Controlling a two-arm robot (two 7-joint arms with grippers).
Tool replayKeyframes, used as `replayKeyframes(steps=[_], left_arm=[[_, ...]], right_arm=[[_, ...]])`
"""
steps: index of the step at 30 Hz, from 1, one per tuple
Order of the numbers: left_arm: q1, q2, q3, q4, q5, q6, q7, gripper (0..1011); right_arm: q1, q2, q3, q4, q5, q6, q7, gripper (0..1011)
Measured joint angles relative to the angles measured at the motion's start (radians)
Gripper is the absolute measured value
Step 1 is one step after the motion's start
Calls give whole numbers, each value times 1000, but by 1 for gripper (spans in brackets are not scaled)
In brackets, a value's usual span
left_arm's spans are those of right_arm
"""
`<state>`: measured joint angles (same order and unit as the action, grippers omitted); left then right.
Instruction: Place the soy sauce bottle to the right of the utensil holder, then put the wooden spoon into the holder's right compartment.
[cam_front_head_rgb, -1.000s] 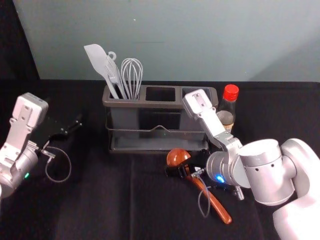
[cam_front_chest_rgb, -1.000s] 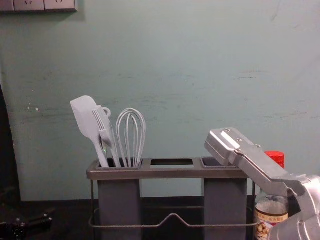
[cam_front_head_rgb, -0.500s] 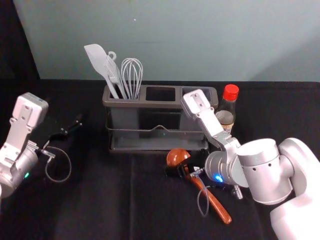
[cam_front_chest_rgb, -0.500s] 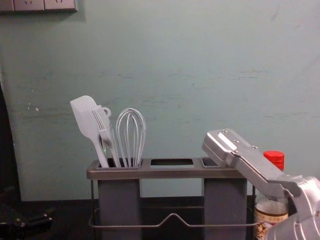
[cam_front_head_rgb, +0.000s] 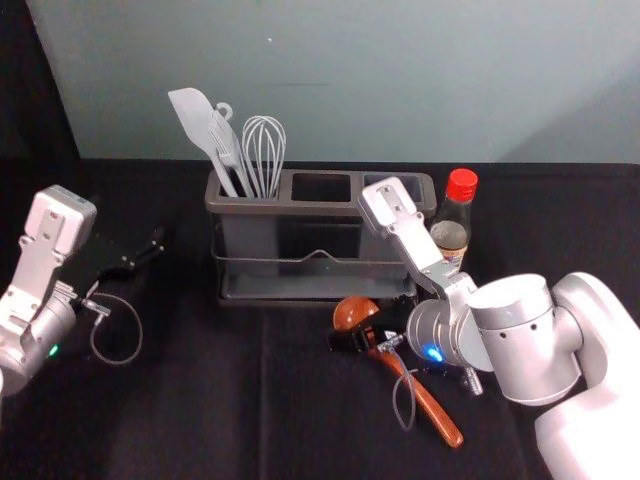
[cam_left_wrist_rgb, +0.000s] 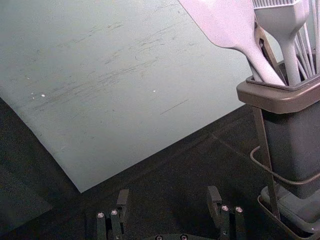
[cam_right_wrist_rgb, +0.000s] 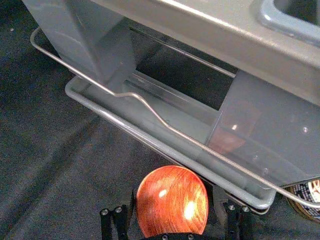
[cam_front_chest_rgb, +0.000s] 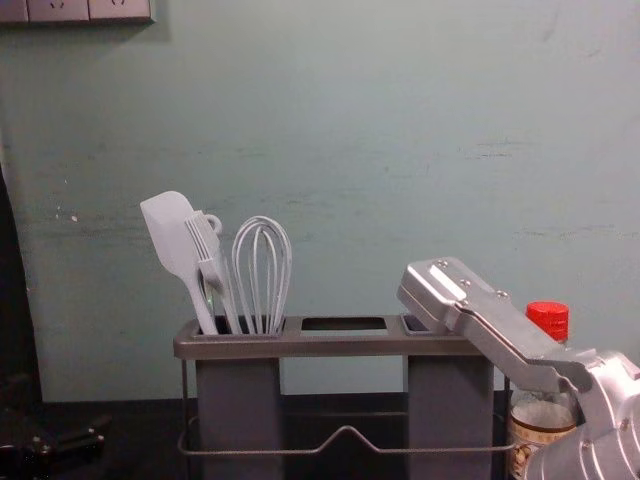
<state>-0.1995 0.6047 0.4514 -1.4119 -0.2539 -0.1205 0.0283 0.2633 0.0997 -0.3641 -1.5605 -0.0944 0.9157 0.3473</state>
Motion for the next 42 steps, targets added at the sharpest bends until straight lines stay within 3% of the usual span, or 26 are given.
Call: replayKeyframes(steps=[37, 42], left_arm=[[0, 0, 0, 0, 0, 0, 0, 1000], [0, 0, 0, 0, 0, 0, 0, 1000]], right_arm=[[-5, -22, 27, 6, -66, 6, 63, 1003], [-10, -27, 33, 0, -76, 6, 69, 932]])
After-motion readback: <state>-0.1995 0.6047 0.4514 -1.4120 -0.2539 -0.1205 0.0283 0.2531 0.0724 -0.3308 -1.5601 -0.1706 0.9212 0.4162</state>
